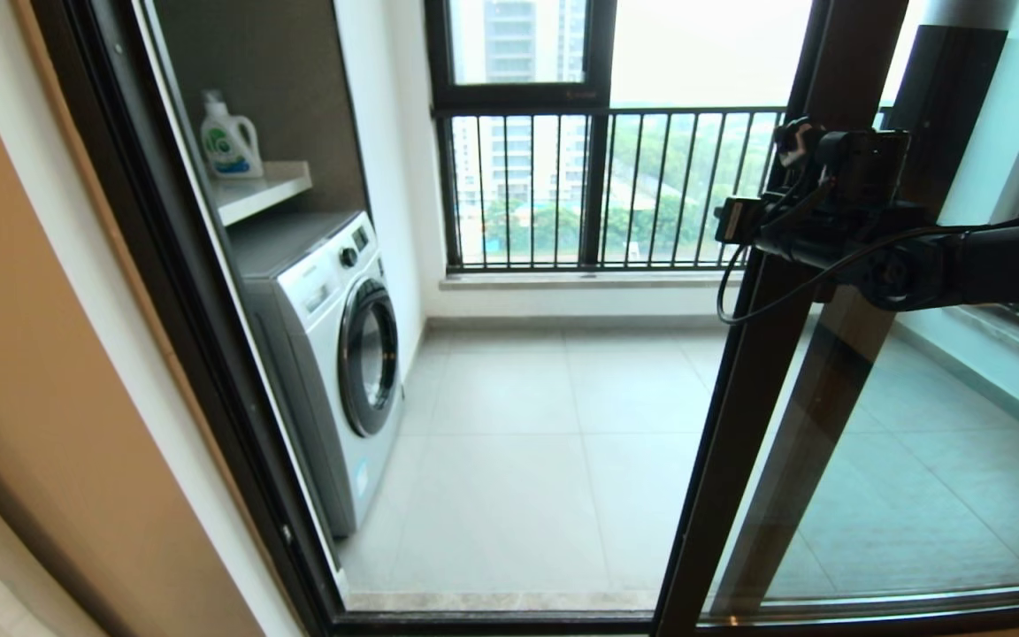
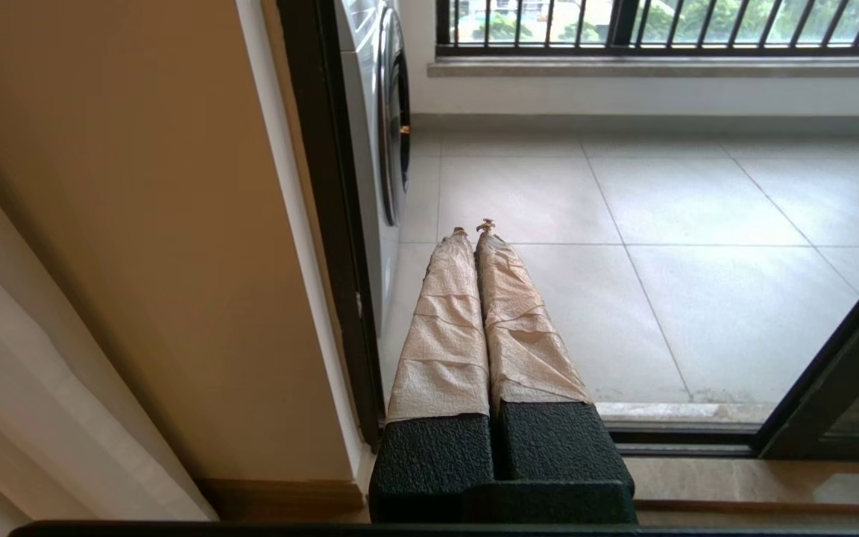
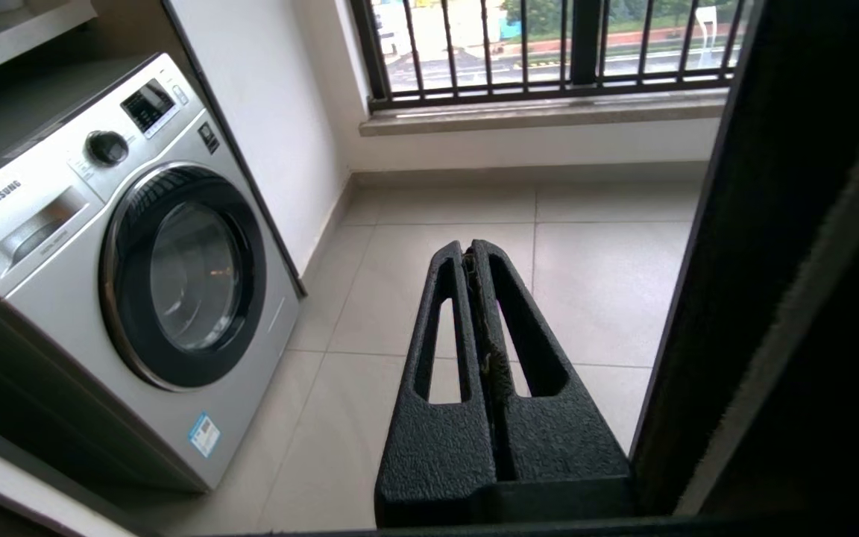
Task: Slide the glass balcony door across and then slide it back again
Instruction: Open the slid door
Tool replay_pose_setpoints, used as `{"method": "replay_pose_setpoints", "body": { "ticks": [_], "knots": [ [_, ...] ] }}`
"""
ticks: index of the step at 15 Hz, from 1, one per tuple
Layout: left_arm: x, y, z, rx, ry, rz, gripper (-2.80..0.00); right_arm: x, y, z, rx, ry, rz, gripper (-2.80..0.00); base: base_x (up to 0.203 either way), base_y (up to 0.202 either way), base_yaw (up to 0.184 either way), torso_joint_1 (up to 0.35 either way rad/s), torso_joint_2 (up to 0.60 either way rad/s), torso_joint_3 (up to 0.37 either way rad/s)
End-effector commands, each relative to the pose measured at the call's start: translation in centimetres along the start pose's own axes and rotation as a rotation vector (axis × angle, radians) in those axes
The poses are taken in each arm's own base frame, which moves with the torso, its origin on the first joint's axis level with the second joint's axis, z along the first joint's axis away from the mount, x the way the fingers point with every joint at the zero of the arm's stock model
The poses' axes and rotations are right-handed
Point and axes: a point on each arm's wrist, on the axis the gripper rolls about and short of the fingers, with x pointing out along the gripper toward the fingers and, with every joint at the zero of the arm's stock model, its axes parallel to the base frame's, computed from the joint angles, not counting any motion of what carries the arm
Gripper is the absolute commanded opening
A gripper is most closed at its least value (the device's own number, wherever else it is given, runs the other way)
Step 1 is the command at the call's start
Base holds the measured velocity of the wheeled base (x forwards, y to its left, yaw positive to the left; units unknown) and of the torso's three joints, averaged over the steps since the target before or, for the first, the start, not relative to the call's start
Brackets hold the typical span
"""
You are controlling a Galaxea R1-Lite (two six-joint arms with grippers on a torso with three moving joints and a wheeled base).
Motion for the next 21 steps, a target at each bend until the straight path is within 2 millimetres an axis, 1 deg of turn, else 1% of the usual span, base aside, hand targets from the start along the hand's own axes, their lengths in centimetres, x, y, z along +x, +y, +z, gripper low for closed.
{"method": "replay_pose_setpoints", "body": {
  "ticks": [1, 9, 16, 18, 21],
  "knots": [
    [0.0, 0.0, 0.0, 0.000, 0.001, 0.000, -2.80, -0.2, -1.0, 0.3, -0.001, -0.008, -0.023, -2.80, 0.000, 0.000, 0.000, 0.000, 0.00, 0.000],
    [0.0, 0.0, 0.0, 0.000, 0.001, 0.000, -2.80, -1.3, -4.2, 1.4, -0.003, -0.028, -0.091, -2.80, 0.000, 0.000, 0.000, 0.000, 0.00, 0.000],
    [0.0, 0.0, 0.0, 0.000, 0.001, 0.000, -2.80, -2.1, -6.0, 1.1, 0.001, -0.010, -0.132, -2.80, 0.000, 0.000, 0.000, 0.000, 0.00, 0.000],
    [0.0, 0.0, 0.0, 0.000, 0.001, 0.001, -2.80, -2.2, -5.9, 1.0, 0.001, -0.003, -0.132, -2.80, 0.000, 0.000, 0.000, 0.000, 0.00, 0.000],
    [0.0, 0.0, 0.0, 0.000, 0.001, 0.000, -2.80, -2.3, -4.9, 0.8, 0.000, 0.005, -0.109, -2.80, 0.000, 0.000, 0.000, 0.000, 0.00, 0.000]
  ]
}}
